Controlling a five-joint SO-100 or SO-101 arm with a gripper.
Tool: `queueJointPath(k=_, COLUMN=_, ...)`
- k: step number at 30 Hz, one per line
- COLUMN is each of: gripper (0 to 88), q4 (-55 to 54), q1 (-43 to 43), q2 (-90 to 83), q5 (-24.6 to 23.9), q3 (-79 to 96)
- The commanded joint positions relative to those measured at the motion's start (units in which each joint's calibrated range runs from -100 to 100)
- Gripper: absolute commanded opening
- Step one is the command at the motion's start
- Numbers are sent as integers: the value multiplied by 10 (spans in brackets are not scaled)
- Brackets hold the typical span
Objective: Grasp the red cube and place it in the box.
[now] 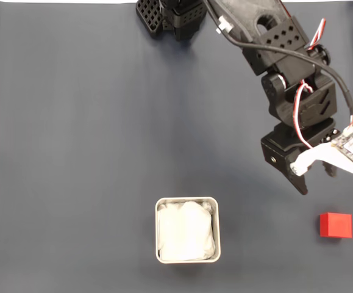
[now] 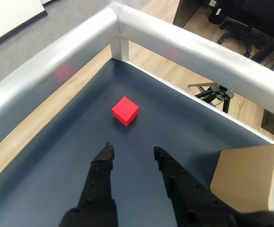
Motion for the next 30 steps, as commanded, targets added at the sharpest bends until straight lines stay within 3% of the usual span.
queueJointPath(k=1, gripper=233, q4=-29, q1=-5, q2=6, q5=1, q3=-27)
queueJointPath(k=30, gripper=357, q4=-74, q1=-13, q2=195, q5=-17, q3=-192)
